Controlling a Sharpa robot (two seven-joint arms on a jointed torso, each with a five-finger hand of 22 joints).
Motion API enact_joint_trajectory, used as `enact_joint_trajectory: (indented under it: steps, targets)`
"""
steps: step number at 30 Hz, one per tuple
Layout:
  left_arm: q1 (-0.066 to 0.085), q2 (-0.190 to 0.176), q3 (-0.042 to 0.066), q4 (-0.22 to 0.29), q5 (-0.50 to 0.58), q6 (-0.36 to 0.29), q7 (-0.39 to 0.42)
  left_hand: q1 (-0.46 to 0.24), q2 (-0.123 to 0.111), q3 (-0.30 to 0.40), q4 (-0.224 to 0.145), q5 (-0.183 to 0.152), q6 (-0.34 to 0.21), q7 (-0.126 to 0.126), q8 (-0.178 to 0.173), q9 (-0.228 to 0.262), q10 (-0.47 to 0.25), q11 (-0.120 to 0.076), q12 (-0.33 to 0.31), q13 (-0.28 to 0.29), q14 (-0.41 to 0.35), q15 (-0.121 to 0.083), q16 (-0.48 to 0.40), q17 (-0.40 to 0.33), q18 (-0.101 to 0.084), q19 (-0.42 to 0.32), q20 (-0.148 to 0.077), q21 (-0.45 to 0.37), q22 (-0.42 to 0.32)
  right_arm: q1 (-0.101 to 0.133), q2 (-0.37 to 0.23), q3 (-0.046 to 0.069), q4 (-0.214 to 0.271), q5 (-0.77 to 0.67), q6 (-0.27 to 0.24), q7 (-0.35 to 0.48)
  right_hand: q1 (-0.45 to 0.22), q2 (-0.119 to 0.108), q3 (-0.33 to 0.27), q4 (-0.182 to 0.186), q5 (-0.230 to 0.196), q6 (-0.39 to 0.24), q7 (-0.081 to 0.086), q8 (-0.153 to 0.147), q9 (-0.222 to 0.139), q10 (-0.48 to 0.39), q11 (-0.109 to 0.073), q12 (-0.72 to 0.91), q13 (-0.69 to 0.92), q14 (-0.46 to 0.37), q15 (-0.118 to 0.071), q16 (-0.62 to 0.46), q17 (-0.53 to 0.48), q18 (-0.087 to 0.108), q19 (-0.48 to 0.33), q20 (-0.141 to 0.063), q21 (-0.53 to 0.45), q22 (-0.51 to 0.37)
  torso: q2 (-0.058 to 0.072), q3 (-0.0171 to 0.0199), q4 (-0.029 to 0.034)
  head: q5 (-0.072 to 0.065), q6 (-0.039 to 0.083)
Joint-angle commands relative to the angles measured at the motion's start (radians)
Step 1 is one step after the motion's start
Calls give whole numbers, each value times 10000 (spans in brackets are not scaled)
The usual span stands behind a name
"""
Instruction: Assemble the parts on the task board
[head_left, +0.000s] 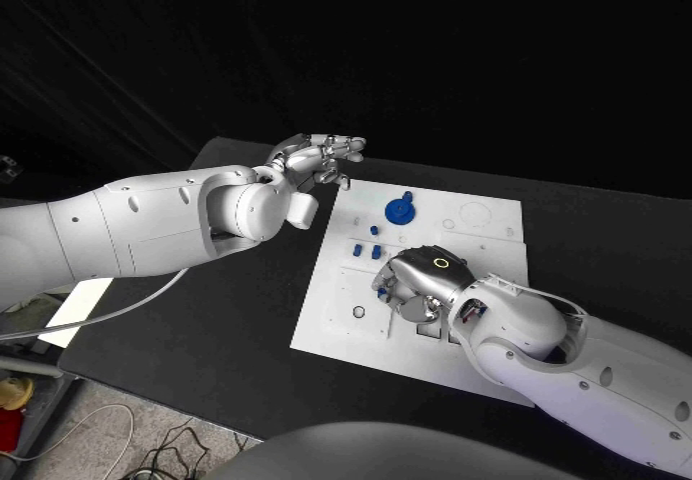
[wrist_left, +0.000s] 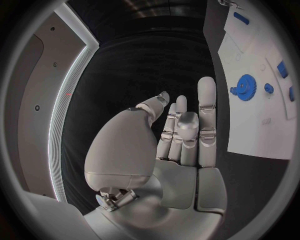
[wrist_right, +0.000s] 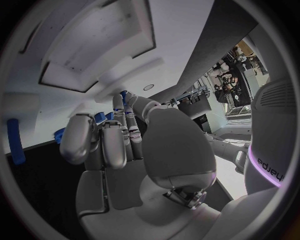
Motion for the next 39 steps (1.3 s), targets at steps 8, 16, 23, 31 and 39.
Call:
enact_joint_trajectory:
  steps: [8, 16, 23, 31, 39]
  targets:
    - [6, -5, 6, 22, -54, 104, 4, 49, 20, 2, -55, 22, -100, 12, 78, -12, -137, 12, 65, 20, -47, 10, -10, -8, 201, -29, 80, -65, -12, -29, -29, -28, -40, -114, 121, -64, -201, -48, -169, 22, 60, -87, -2, -29, -46, -98, 7, -19, -33, 504, 41, 5, -27, 56, -7, 69, -40, -29, -4, 10, -5, 3, -19]
    - [6, -4, 6, 13, -54, 121, -37, 48, 20, 1, -56, 22, -104, 13, 79, -12, -141, 13, 67, 20, -47, 11, -10, -8, 201, -28, 80, -62, -8, -28, -56, -31, -69, -67, -595, -54, -392, -390, -768, 136, 9, -1583, 244, -67, -409, -1957, 335, 61, -291, 264, 290, -603, -790, 389, -675, 295, -1330, -1938, 0, 12, -4, -23, -1]
    - [5, 21, 6, -6, -126, 130, -22, 41, 20, -2, -54, 21, -115, 18, 81, -13, -157, 17, 74, 20, -54, 15, -16, -26, 203, -33, 82, -77, -22, -28, -270, -27, 97, 252, -1762, 394, -286, -292, -1056, 214, 200, -1395, 171, 64, -358, -1843, 264, 489, -212, 266, 238, -733, -972, 385, -582, 263, -1411, -1976, 4, 8, 4, -174, 100]
    - [7, 17, 6, -9, -271, 175, 11, 43, 40, 6, -52, 23, -120, 18, 90, -11, -165, 18, 91, 23, -57, 17, -16, -31, 200, -29, 85, -63, -7, 61, -1239, 192, 783, 920, -2283, 764, -304, -316, -1260, 280, 363, -1352, 86, 1, -360, -1492, 155, 832, -159, 330, 153, -643, -875, 325, -382, 181, -1231, -1686, -2, 6, -48, -385, 207]
    - [10, -89, 7, 136, -344, 201, 66, 82, 68, 29, -80, 25, -123, 12, 120, -5, -179, 11, 135, 29, -56, 15, -3, -21, 204, -31, 89, -67, -6, 740, -2568, 471, 1245, 1503, -1207, 233, -436, -466, -1873, 412, 259, -1625, -85, -70, -427, -1767, 171, 670, -275, 296, 158, -819, -1118, 363, -399, 166, -1452, -1984, -9, -3, -101, -803, 434]
